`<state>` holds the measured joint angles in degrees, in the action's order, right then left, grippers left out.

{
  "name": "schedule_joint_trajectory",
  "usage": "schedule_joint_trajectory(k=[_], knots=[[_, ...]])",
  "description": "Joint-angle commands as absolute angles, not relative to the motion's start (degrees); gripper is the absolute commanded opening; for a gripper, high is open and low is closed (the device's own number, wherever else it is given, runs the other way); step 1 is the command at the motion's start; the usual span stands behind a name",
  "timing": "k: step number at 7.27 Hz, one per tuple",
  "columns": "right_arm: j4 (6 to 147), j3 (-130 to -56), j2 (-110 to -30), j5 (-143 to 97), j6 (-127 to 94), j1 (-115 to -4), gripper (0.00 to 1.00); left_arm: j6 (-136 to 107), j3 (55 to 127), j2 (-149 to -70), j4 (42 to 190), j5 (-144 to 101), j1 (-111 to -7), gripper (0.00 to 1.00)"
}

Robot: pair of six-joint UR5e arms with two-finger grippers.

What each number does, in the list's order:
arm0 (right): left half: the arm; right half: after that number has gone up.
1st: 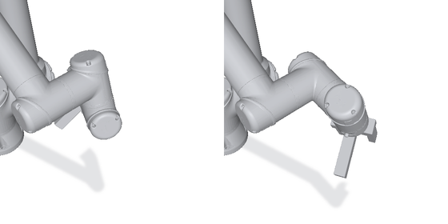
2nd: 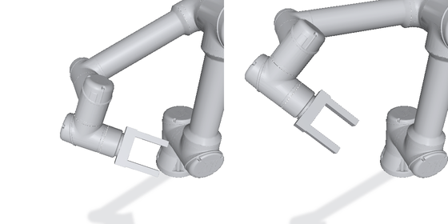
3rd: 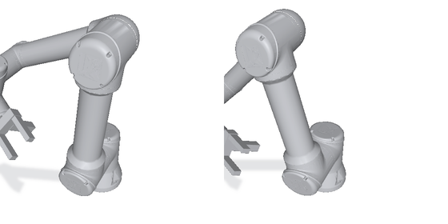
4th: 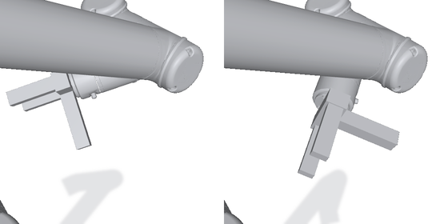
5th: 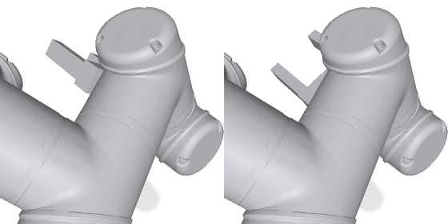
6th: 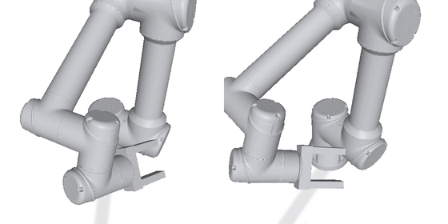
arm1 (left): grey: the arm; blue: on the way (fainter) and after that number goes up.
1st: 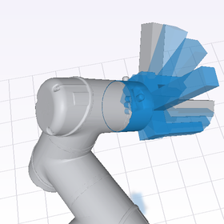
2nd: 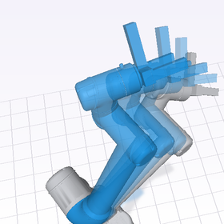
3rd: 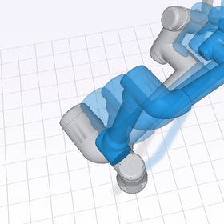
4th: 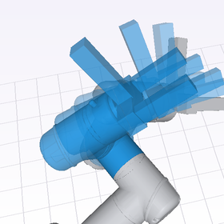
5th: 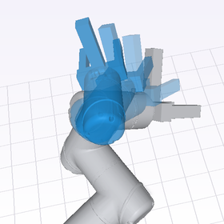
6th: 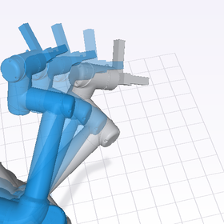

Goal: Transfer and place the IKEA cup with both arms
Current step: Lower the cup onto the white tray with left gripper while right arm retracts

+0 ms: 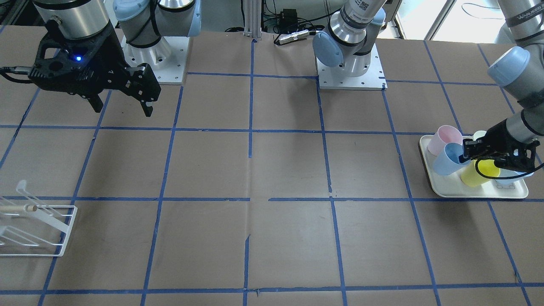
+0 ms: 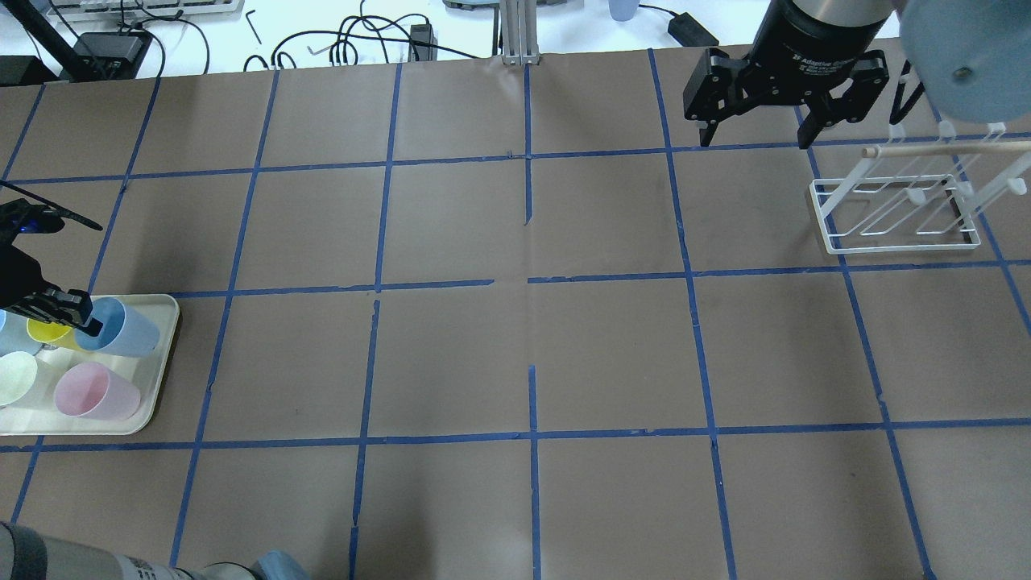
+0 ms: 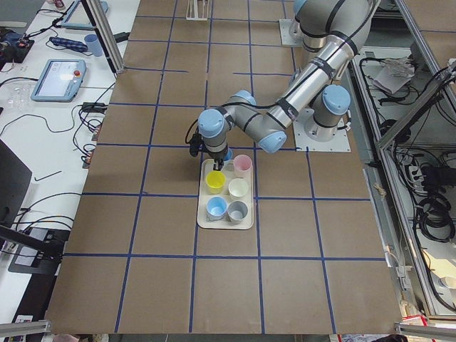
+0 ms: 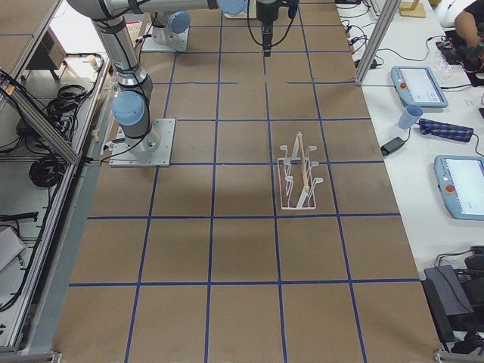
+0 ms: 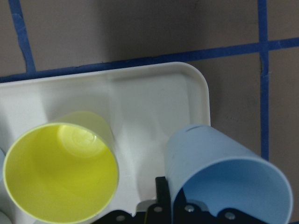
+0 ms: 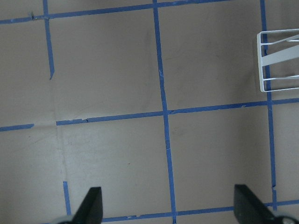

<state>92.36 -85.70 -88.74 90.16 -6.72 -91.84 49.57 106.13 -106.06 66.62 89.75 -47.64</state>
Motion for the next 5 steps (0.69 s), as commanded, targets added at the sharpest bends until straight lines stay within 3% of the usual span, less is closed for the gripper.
schedule_joint_trajectory(k=[1,3,5], knots=[[92.37,-85.69,-88.68,90.09,-6.59,-91.85,1.0,49.57,106.0,-106.87,66.1,91.14,-47.64,0.06],[92.46,-85.61,-88.68,90.0,-6.42,-91.85,1.0,49.66,106.08,-107.14,66.01,91.23,-47.64,0.06],[92.72,-85.43,-88.59,90.0,-6.77,-91.85,1.0,49.66,106.17,-107.23,66.01,91.14,-47.64,0.34]])
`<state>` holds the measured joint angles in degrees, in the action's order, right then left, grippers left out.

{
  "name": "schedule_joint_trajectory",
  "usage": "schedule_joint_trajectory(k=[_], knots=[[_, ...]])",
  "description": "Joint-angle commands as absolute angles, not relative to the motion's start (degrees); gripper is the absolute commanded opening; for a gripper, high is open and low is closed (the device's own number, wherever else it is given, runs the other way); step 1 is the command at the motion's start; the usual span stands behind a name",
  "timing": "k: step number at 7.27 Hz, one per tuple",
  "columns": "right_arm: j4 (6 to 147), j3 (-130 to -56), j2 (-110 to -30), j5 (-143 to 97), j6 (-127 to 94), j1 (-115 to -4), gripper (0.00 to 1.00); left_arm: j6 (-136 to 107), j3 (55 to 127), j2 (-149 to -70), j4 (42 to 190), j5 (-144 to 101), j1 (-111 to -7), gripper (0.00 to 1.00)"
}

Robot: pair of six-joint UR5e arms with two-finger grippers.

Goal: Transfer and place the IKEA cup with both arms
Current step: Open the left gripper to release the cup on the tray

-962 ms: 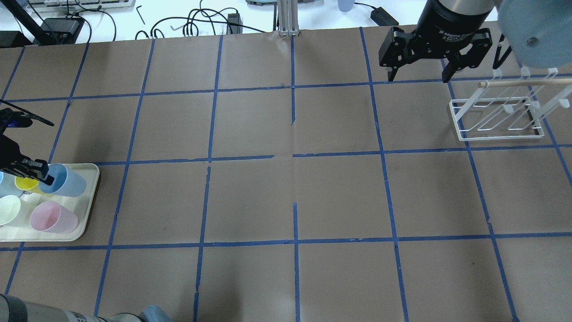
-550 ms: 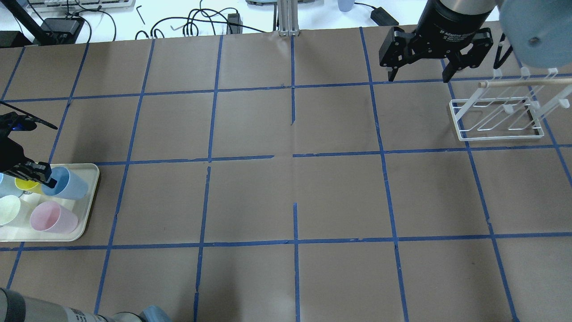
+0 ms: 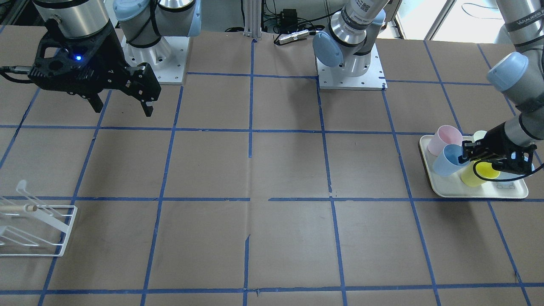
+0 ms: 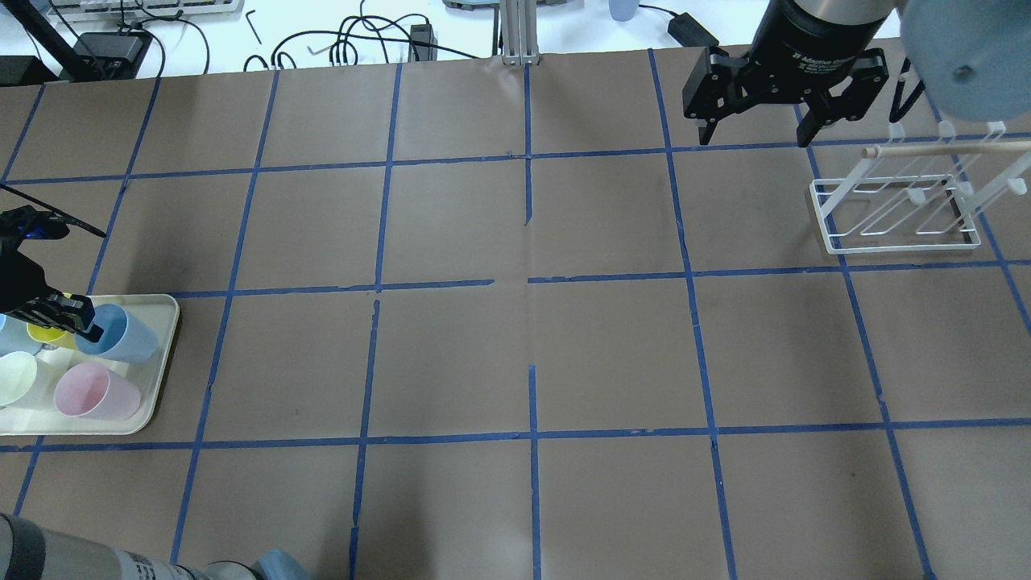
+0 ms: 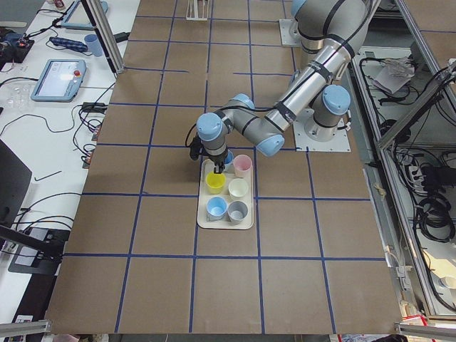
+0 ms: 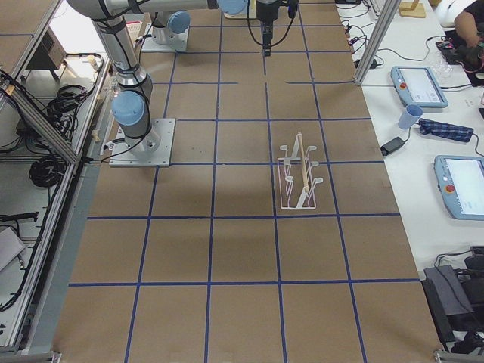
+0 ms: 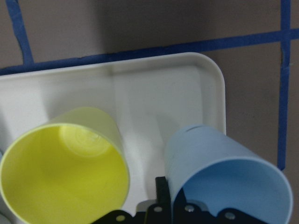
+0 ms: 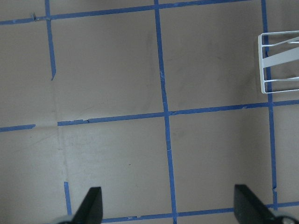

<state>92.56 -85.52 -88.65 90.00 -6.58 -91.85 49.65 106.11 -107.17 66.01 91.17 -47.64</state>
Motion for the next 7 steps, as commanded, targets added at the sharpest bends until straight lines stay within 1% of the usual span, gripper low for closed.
schedule_joint_trajectory(k=[1,2,6,7], knots=[[92.72,-85.43,-88.51,90.0,-6.77,-91.85,1.0,49.48,106.08,-107.66,66.01,91.06,-47.64,0.48],[92.81,-85.34,-88.51,90.0,-6.59,-91.85,1.0,49.48,106.08,-108.01,66.01,91.05,-47.64,0.51],[92.03,-85.25,-88.24,88.69,-5.8,-91.85,1.0,49.31,106.0,-107.93,66.01,91.05,-47.64,0.52],[91.24,-85.25,-88.24,87.55,-5.8,-91.85,1.0,49.05,106.0,-107.84,66.09,90.88,-47.64,0.62]])
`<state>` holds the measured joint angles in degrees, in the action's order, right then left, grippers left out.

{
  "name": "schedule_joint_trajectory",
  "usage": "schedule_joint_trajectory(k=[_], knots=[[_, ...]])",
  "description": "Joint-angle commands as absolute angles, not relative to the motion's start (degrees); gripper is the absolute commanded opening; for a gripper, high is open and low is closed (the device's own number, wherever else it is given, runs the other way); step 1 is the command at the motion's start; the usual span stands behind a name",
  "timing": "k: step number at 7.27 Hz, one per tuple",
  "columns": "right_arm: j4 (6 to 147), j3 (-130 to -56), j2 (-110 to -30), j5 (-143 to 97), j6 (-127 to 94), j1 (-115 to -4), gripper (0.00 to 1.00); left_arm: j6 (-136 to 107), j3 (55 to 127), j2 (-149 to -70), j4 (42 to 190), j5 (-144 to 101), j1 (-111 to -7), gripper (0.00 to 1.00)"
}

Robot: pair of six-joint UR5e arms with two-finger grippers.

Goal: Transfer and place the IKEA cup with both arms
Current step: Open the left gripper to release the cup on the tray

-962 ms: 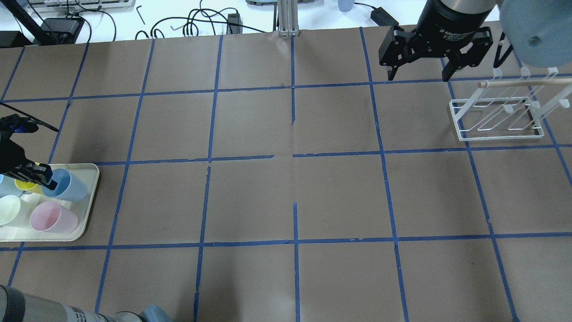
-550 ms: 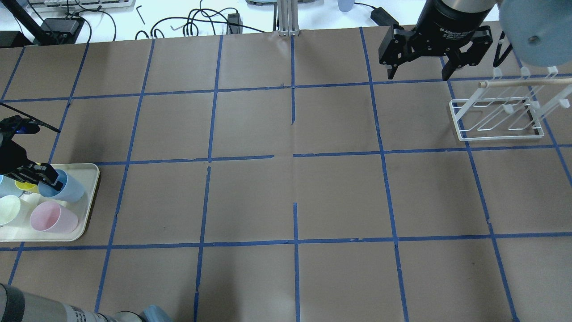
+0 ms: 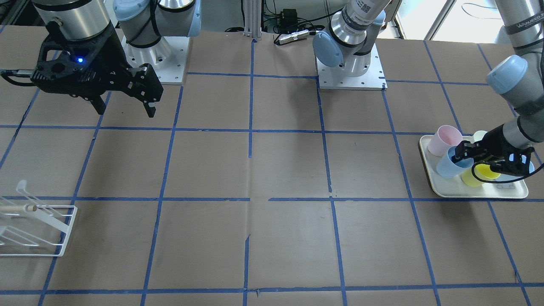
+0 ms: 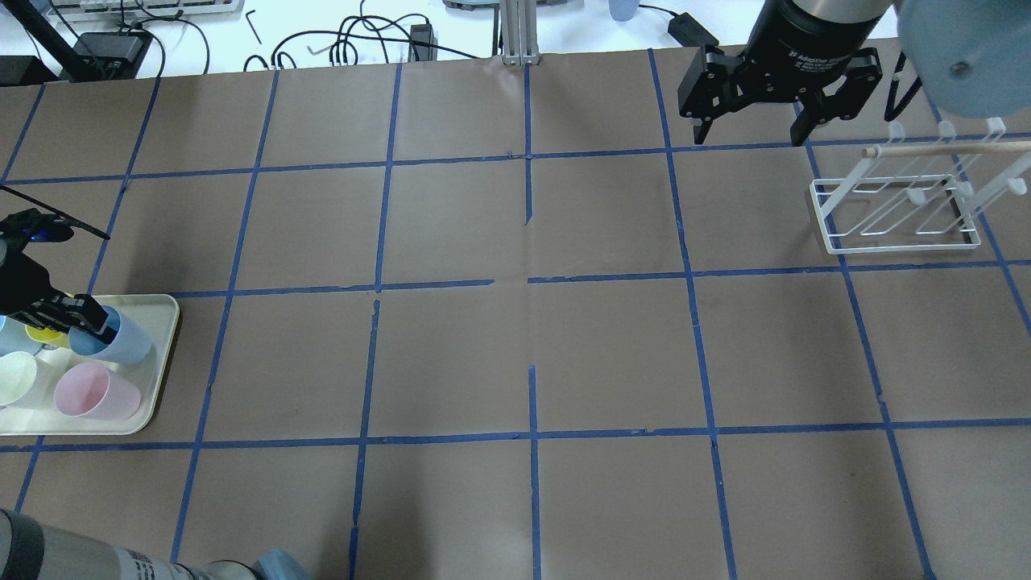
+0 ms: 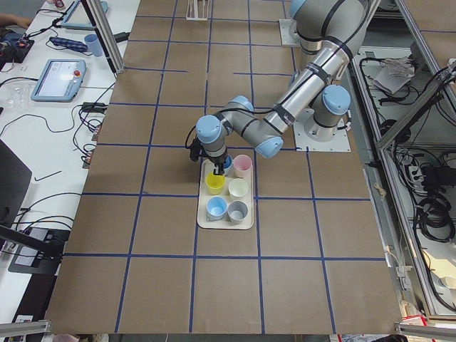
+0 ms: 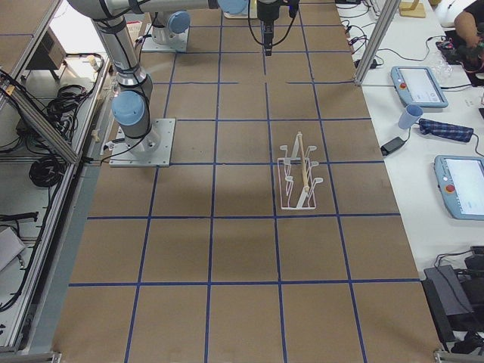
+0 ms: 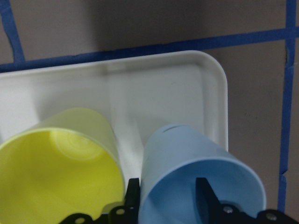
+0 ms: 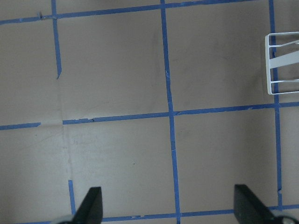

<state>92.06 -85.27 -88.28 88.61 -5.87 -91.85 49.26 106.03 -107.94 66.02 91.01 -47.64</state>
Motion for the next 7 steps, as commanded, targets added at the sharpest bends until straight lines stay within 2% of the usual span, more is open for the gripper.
schedule_joint_trajectory(k=[1,2,7], knots=[[90.1,-85.25,-88.42,87.54,-5.71,-91.85,1.0,48.96,106.08,-107.84,66.09,90.97,-47.72,0.97],[90.09,-85.25,-88.42,87.45,-5.71,-91.85,1.0,48.87,106.08,-107.58,66.35,91.14,-47.81,1.0],[90.0,-85.34,-88.59,88.33,-3.01,-91.85,1.0,48.34,106.08,-103.64,69.33,90.97,-48.43,1.0]])
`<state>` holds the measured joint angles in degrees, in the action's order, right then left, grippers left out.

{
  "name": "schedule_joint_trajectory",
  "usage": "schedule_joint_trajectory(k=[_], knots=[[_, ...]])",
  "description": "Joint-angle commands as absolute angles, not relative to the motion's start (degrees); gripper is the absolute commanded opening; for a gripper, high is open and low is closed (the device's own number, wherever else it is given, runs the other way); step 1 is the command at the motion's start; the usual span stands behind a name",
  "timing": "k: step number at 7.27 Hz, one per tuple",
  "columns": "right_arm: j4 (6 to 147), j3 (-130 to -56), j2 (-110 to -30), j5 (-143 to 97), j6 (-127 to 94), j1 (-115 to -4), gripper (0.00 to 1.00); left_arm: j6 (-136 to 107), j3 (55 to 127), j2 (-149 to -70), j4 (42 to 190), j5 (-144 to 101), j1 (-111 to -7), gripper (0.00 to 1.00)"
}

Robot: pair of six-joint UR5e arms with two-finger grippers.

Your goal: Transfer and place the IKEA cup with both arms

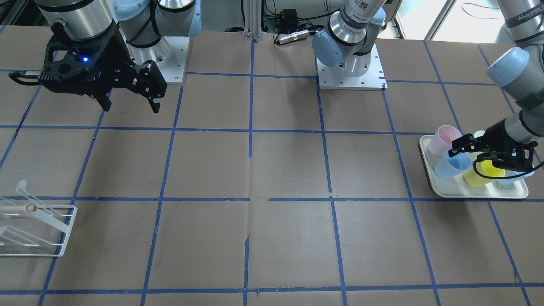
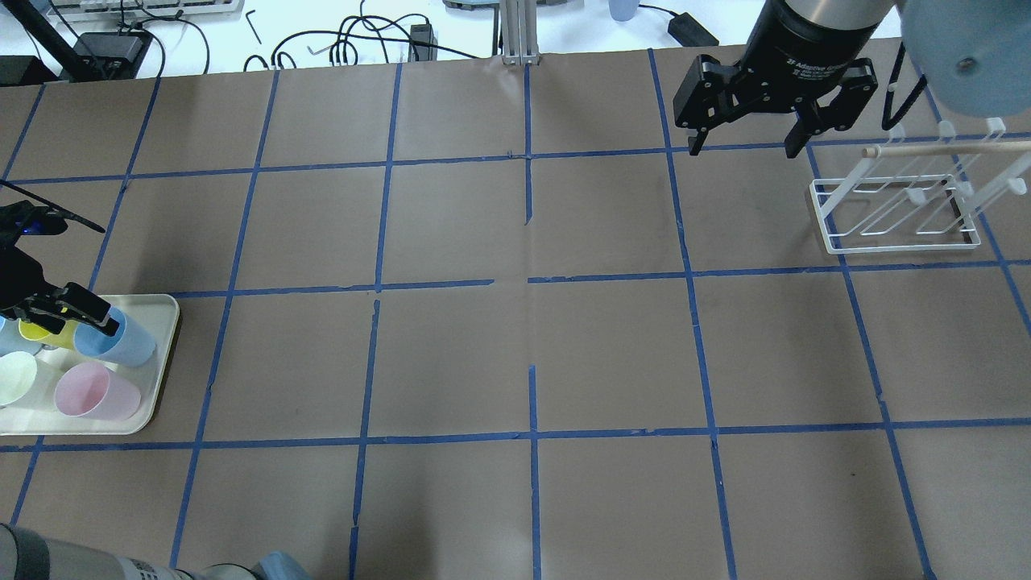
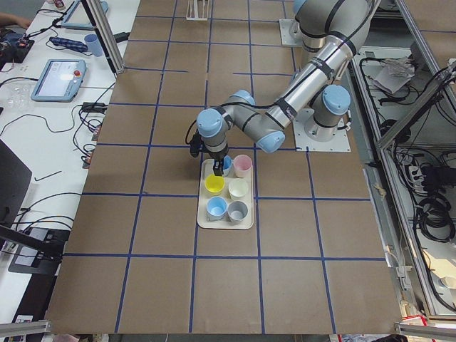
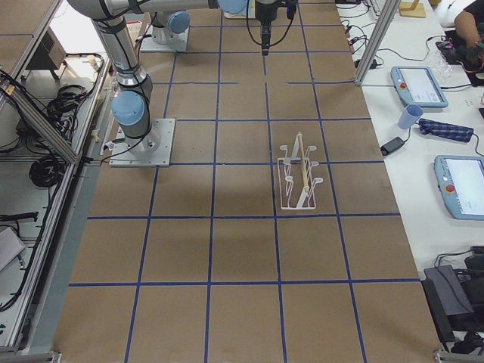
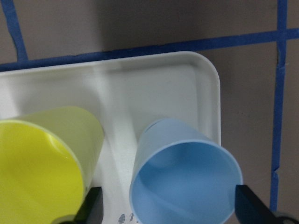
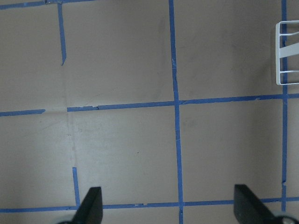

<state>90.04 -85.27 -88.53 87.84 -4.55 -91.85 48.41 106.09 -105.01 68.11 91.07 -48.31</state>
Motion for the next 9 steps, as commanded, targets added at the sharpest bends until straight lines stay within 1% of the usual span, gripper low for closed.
schedule_joint_trajectory(k=[1,2,3,4,6,7,8,9], knots=[[90.61,-85.34,-88.59,88.33,-2.9,-91.85,1.0,48.25,106.08,-102.06,70.56,90.79,-48.51,1.0],[90.88,-85.25,-88.51,88.5,-2.99,-91.85,1.0,46.51,105.91,-99.6,70.75,90.44,-49.65,1.0],[90.97,-85.34,-88.59,88.51,-2.99,-91.85,1.0,43.8,104.25,-96.8,73.28,90.44,-53.66,1.0],[90.97,-85.34,-88.51,88.51,-2.99,-91.85,1.0,35.94,100.76,-94.51,78.43,90.53,-59.1,1.0],[90.97,-85.25,-88.51,88.51,-2.99,-91.85,1.0,17.41,92.15,-93.25,87.15,90.44,-71.83,1.0],[90.97,-85.25,-88.42,88.51,-2.9,-91.85,1.0,9.75,88.98,-93.25,89.88,90.44,-77.46,1.0],[90.97,-85.25,-88.5,88.42,-2.99,-91.85,1.0,2.53,87.29,-93.25,91.22,90.27,-82.74,1.0],[90.97,-85.25,-88.51,88.42,-2.99,-91.85,1.0,-1.71,87.1,-92.64,91.32,88.61,-87.58,1.0]])
